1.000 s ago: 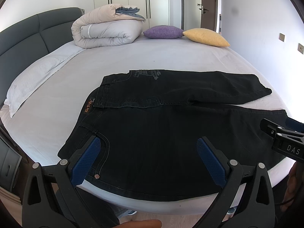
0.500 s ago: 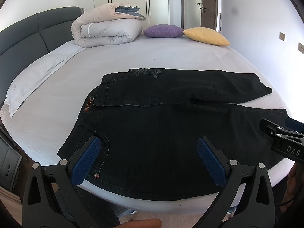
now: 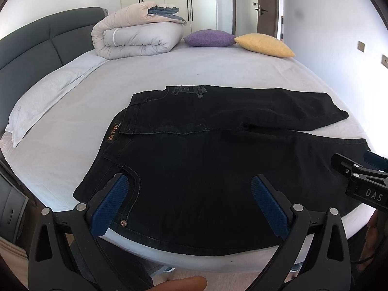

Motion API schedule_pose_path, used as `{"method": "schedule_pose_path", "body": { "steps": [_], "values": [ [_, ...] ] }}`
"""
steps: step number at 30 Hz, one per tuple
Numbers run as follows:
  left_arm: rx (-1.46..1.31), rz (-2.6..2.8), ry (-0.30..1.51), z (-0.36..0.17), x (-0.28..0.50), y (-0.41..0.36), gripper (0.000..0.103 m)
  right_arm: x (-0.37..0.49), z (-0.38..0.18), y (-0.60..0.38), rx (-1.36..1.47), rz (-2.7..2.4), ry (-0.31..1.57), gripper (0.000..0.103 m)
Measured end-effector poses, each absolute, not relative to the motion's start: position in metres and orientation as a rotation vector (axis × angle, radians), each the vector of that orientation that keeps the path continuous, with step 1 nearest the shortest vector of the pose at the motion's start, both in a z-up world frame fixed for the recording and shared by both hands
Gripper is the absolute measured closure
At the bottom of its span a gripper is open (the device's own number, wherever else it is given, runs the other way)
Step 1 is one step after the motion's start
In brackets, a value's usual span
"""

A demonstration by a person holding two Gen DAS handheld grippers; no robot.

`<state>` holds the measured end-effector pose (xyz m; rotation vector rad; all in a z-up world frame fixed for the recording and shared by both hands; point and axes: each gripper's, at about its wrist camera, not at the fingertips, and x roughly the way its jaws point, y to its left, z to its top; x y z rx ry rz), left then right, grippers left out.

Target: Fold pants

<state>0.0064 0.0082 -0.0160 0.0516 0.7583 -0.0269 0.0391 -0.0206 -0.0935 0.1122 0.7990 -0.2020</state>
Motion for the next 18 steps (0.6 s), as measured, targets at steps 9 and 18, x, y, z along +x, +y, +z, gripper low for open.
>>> {"method": "schedule_pose_path", "body": {
  "steps": [9,18],
  "values": [
    [0.059,-0.001,0.776,-0.02,0.011,0.011,0.0,0.042,-0.095,-0.022,0.11,-0.193,0.812,0.0],
    [0.179,0.023,0.767,-0.04,0.018,0.009,0.0,0.054,-0.098,-0.025,0.092,-0.168,0.826,0.0]
  ]
}}
